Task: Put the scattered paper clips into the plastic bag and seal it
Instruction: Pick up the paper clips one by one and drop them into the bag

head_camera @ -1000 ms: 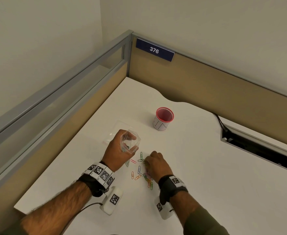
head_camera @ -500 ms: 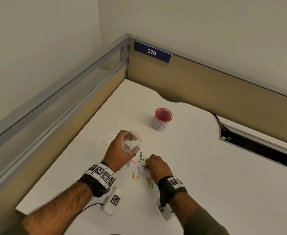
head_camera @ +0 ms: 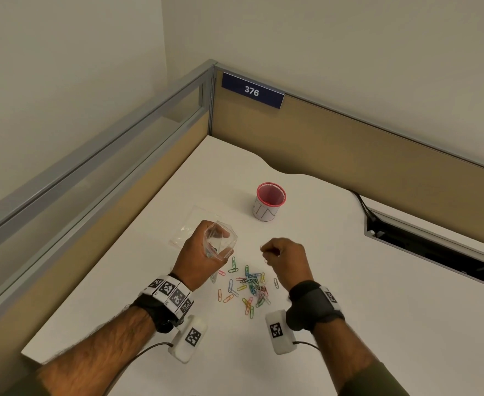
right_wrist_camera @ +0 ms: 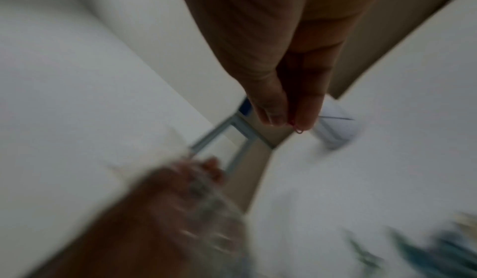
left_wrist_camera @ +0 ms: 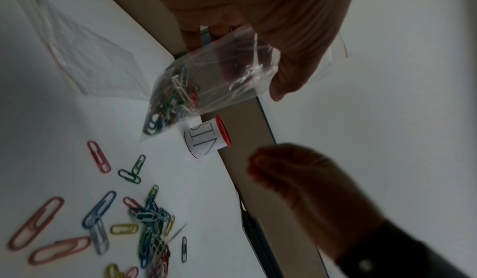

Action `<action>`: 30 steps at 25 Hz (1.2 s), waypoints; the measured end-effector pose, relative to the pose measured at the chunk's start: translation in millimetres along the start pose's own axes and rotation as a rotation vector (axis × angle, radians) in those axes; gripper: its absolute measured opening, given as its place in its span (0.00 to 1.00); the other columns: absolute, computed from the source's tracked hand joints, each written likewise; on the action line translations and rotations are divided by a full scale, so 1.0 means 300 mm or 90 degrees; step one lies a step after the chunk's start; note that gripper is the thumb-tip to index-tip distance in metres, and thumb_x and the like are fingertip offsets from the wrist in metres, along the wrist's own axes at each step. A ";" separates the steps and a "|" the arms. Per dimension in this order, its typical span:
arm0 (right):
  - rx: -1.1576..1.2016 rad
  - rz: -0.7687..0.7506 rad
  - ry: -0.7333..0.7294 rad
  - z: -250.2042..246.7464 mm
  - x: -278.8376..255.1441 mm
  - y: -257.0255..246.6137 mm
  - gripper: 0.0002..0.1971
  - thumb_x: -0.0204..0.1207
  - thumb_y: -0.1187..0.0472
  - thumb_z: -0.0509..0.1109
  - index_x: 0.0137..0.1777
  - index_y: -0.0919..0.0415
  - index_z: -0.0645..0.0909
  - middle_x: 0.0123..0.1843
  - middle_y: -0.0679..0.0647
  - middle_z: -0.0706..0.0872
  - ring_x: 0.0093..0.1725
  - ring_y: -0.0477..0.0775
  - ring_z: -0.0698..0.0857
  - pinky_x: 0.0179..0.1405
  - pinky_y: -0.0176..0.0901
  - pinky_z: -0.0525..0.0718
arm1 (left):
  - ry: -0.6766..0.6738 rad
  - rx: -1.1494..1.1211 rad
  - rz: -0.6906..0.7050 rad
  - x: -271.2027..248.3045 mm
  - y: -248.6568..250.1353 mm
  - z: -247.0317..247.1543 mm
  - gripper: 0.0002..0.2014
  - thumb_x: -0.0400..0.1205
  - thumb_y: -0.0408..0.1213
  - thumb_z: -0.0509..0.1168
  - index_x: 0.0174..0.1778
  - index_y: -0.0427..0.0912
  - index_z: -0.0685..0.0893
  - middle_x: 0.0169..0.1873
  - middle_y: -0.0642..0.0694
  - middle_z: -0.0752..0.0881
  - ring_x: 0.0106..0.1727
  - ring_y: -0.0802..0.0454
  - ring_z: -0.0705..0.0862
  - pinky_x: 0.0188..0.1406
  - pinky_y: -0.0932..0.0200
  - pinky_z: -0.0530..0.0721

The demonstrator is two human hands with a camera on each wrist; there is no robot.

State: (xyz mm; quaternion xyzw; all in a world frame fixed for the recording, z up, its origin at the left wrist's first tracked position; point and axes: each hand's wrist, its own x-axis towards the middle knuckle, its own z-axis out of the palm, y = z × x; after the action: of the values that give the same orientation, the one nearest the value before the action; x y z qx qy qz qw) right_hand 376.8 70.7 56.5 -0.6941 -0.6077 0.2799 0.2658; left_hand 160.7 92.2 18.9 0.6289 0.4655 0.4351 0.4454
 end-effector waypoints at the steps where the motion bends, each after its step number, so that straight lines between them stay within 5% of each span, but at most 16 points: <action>1: 0.041 -0.025 0.021 -0.029 -0.012 -0.053 0.07 0.74 0.71 0.71 0.46 0.60 0.88 0.45 0.53 0.89 0.42 0.52 0.88 0.48 0.49 0.90 | -0.001 0.001 0.000 0.002 0.001 0.008 0.20 0.70 0.40 0.77 0.55 0.48 0.78 0.55 0.48 0.87 0.62 0.49 0.85 0.67 0.45 0.84; 5: 0.117 -0.156 0.048 -0.103 -0.050 -0.269 0.07 0.76 0.69 0.71 0.48 0.58 0.88 0.43 0.46 0.87 0.42 0.44 0.87 0.48 0.33 0.87 | 0.005 0.012 0.003 0.013 0.008 0.040 0.20 0.72 0.35 0.79 0.55 0.47 0.78 0.54 0.49 0.87 0.61 0.49 0.85 0.64 0.50 0.84; 8: 0.069 -0.216 0.017 -0.088 -0.057 -0.341 0.07 0.77 0.67 0.70 0.49 0.57 0.88 0.46 0.51 0.89 0.45 0.46 0.87 0.49 0.40 0.88 | 0.013 0.034 0.003 0.018 0.031 0.075 0.21 0.73 0.33 0.79 0.56 0.48 0.77 0.51 0.54 0.86 0.58 0.51 0.86 0.57 0.56 0.85; 12: -0.066 -0.247 -0.027 -0.068 -0.074 -0.359 0.09 0.79 0.64 0.66 0.52 0.56 0.87 0.49 0.53 0.89 0.49 0.53 0.86 0.51 0.53 0.87 | 0.006 0.037 -0.011 0.030 0.054 0.105 0.22 0.73 0.32 0.79 0.55 0.49 0.76 0.44 0.58 0.84 0.49 0.67 0.87 0.43 0.72 0.81; 17: 0.019 -0.270 0.121 -0.142 -0.072 -0.333 0.07 0.78 0.67 0.68 0.51 0.56 0.86 0.47 0.47 0.88 0.46 0.47 0.86 0.48 0.41 0.86 | 0.008 -0.020 0.018 0.013 0.055 0.078 0.20 0.72 0.36 0.78 0.56 0.46 0.79 0.53 0.49 0.87 0.60 0.51 0.85 0.61 0.60 0.82; 20: -0.029 -0.158 0.120 -0.121 0.005 -0.154 0.08 0.79 0.66 0.67 0.52 0.58 0.86 0.50 0.50 0.89 0.49 0.50 0.86 0.52 0.43 0.85 | 0.007 -0.022 0.010 -0.004 0.049 0.042 0.19 0.72 0.35 0.78 0.55 0.44 0.79 0.54 0.46 0.87 0.61 0.49 0.85 0.63 0.59 0.82; 25: -0.273 0.140 -0.116 0.051 0.016 0.176 0.16 0.81 0.68 0.59 0.64 0.59 0.81 0.66 0.59 0.81 0.66 0.59 0.79 0.67 0.47 0.78 | 0.005 -0.013 -0.008 -0.028 0.031 -0.025 0.19 0.72 0.32 0.79 0.55 0.43 0.79 0.54 0.45 0.87 0.60 0.48 0.85 0.65 0.56 0.82; 30: -0.352 0.115 -0.201 0.170 -0.058 0.171 0.14 0.81 0.65 0.62 0.64 0.62 0.79 0.63 0.61 0.77 0.64 0.61 0.78 0.63 0.51 0.82 | -0.004 -0.028 -0.008 -0.031 0.026 -0.036 0.20 0.70 0.42 0.77 0.55 0.43 0.80 0.54 0.45 0.86 0.61 0.47 0.85 0.69 0.49 0.82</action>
State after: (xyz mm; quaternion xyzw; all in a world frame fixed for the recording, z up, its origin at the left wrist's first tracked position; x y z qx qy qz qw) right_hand 374.2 48.7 -14.5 -0.7390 -0.6305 0.2308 -0.0556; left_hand 150.1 83.5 27.4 0.6176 0.4586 0.4401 0.4633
